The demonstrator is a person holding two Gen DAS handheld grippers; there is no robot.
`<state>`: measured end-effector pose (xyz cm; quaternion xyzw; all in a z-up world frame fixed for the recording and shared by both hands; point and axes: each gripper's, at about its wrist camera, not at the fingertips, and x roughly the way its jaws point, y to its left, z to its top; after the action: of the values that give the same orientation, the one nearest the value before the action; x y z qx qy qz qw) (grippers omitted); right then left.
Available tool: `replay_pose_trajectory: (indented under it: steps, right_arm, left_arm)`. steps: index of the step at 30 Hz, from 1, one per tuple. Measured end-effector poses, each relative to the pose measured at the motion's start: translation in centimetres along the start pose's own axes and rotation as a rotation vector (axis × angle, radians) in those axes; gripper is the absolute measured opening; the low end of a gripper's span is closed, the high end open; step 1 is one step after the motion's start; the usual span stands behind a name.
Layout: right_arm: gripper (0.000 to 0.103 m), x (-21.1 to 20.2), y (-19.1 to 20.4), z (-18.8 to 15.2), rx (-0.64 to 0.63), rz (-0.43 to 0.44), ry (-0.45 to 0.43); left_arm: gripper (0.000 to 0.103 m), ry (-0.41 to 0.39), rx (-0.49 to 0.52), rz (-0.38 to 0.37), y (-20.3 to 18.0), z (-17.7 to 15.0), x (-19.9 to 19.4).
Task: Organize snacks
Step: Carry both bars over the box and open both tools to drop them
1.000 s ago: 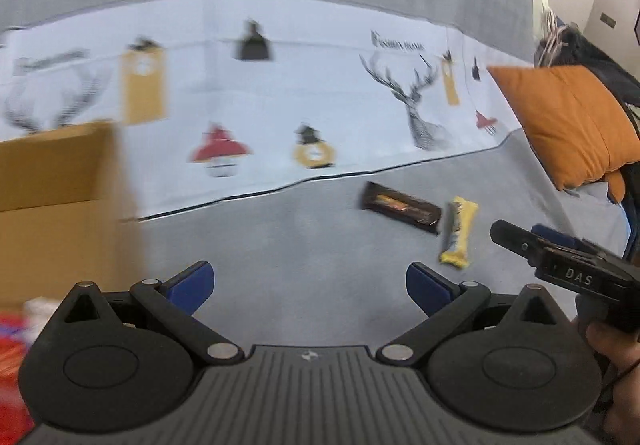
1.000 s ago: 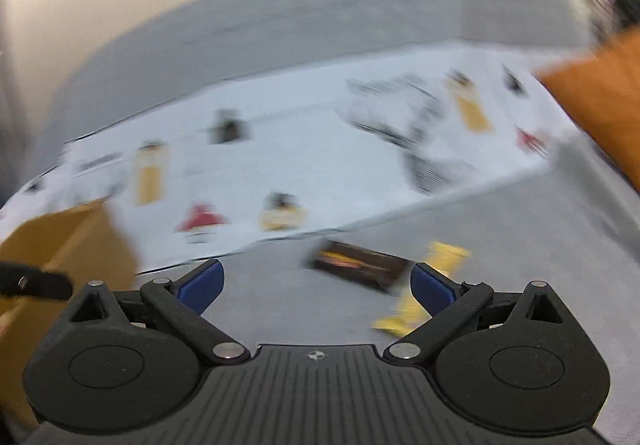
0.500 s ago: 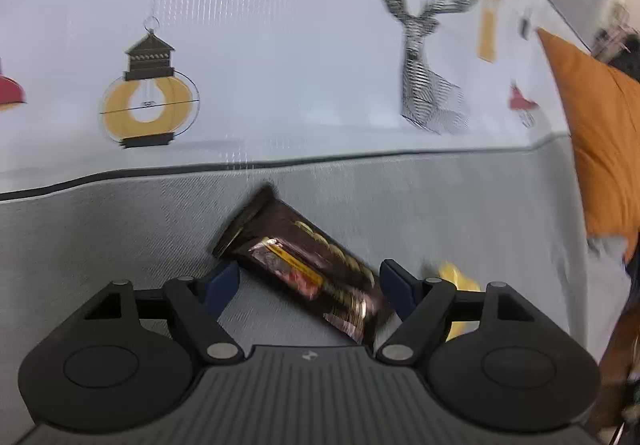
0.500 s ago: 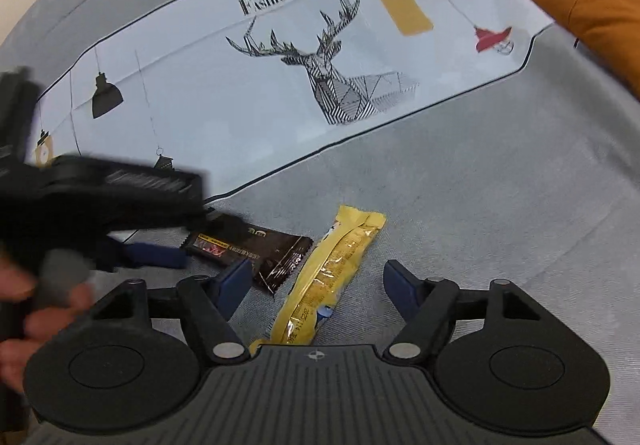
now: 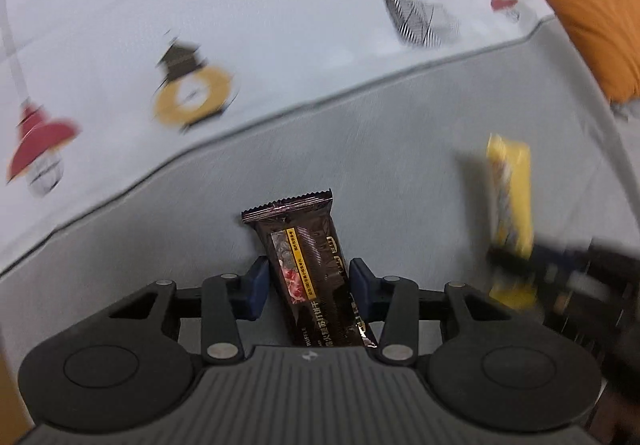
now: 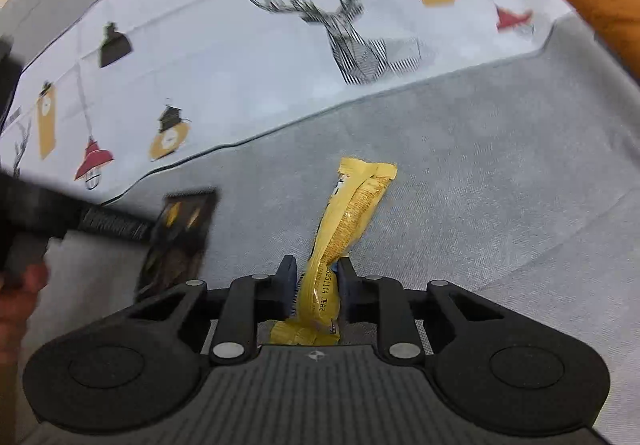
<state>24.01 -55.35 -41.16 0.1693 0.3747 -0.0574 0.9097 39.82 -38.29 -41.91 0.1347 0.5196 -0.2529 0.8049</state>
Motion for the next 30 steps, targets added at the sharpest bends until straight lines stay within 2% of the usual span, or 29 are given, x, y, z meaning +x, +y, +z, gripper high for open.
replay_pose_trajectory:
  steps: [2, 4, 5, 6, 8, 10, 13, 15, 18, 21, 23, 30]
  right_arm:
    - [0.023, -0.3, 0.6, -0.4, -0.057, 0.002, -0.005]
    - [0.027, 0.3, 0.9, -0.7, -0.088, -0.010, 0.013]
    - [0.028, 0.8, 1.0, -0.9, -0.096, -0.019, 0.035]
    - [0.028, 1.0, 1.1, -1.0, -0.104, -0.025, 0.034]
    - [0.027, 1.2, 1.5, -0.8, -0.140, -0.034, 0.031]
    - [0.026, 1.1, 1.3, -0.6, -0.141, -0.026, 0.029]
    - [0.025, 0.3, 0.3, -0.3, -0.030, 0.041, 0.012]
    - [0.025, -1.1, 0.6, -0.3, -0.003, 0.075, -0.011]
    - [0.025, -4.4, 2.3, -1.0, -0.033, 0.099, -0.051]
    - [0.025, -7.6, 4.8, -1.5, -0.027, 0.141, -0.070]
    - [0.025, -10.2, 7.4, -1.8, -0.001, 0.199, -0.100]
    - [0.025, -18.3, 19.2, -3.3, -0.135, 0.343, -0.169]
  left_arm:
    - [0.058, 0.010, 0.006, -0.004, 0.1, -1.5, -0.3]
    - [0.061, -0.032, 0.062, 0.021, -0.7, -2.8, -0.4]
    - [0.059, -0.054, 0.075, 0.038, -1.0, -3.3, -0.5]
    - [0.049, -0.064, 0.057, 0.049, -1.0, -3.7, -0.6]
    - [0.043, -0.047, -0.001, 0.069, -1.1, -4.0, -1.1]
    - [0.043, -0.015, -0.033, 0.062, -1.1, -4.9, -2.3]
    - [0.043, -0.011, -0.048, 0.039, -1.6, -6.8, -4.9]
    - [0.043, -0.023, -0.052, 0.033, -1.6, -8.4, -7.7]
    - [0.043, -0.068, -0.068, 0.031, -1.1, -10.8, -12.0]
    - [0.043, -0.137, -0.093, 0.043, 0.1, -12.9, -16.4]
    - [0.043, -0.189, -0.125, 0.061, 1.2, -14.2, -19.5]
    - [0.043, -0.371, -0.208, 0.122, 6.2, -17.9, -30.7]
